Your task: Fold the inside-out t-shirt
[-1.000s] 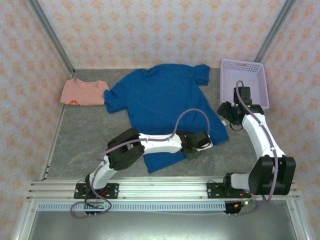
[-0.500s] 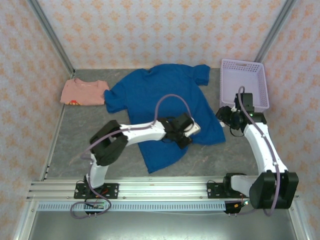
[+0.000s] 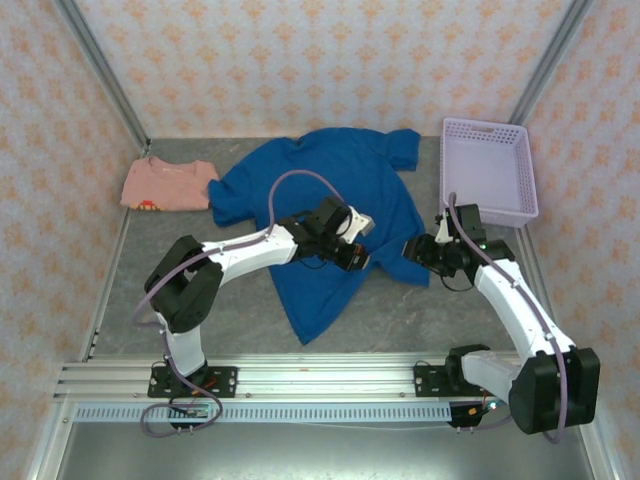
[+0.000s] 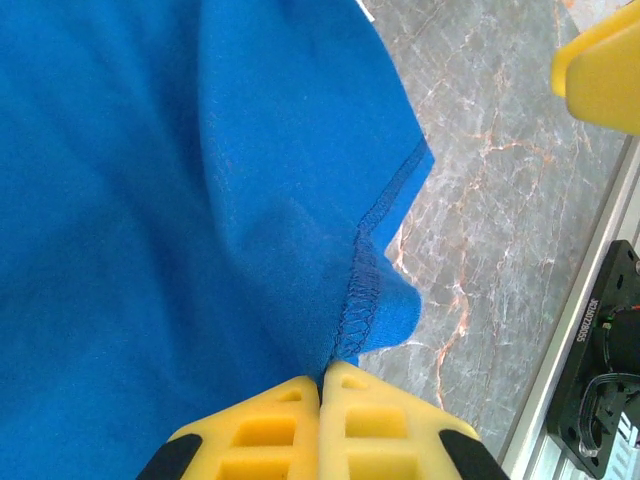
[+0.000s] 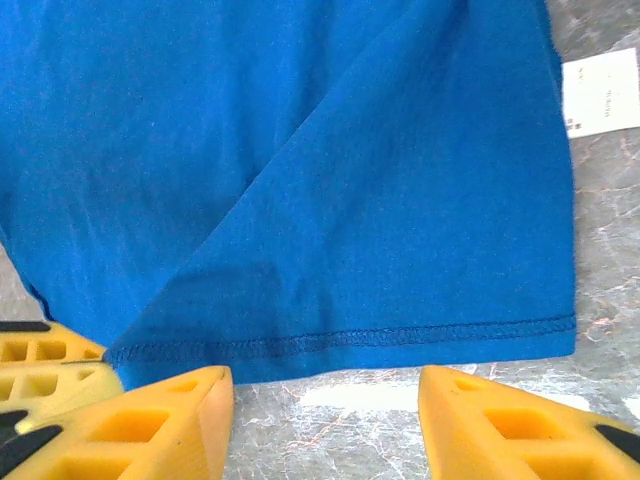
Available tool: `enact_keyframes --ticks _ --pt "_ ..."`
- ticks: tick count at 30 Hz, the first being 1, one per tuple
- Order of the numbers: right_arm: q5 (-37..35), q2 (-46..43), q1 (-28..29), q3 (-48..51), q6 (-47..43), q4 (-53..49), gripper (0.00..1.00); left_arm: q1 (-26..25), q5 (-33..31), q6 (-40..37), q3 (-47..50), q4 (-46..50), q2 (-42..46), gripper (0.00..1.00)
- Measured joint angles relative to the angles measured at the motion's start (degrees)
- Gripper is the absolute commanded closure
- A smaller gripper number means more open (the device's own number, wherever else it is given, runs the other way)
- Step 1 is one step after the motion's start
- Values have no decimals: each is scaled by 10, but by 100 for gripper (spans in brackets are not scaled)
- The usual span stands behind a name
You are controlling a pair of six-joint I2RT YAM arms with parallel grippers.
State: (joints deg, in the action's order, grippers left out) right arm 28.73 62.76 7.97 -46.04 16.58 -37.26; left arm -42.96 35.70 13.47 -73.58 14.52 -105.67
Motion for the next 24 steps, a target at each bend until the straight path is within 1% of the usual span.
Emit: enact_keyframes --ticks 5,8,10,12,14,16,19,21,24 --pt "1 16 3 0 -2 2 48 1 -2 -20 -18 34 -56 96" --pt "1 25 3 0 -2 3 48 3 -32 -27 -18 60 -84 80" --pt "1 28 3 0 -2 3 48 4 -61 -30 -18 77 -92 67" --pt "1 28 3 0 -2 5 48 2 -86 -28 -11 76 -82 56" --pt "0 28 3 1 -2 5 48 -7 -120 -32 11 75 -51 49" --pt "0 28 3 4 -2 7 48 -28 -158 -37 31 78 -15 46" --pt "0 28 3 13 -2 10 48 -75 -202 -43 37 75 20 41" --pt "1 28 3 17 -1 12 49 -103 -221 -45 37 67 23 40" --pt "1 31 3 17 -2 15 49 -121 -246 -45 34 68 5 39"
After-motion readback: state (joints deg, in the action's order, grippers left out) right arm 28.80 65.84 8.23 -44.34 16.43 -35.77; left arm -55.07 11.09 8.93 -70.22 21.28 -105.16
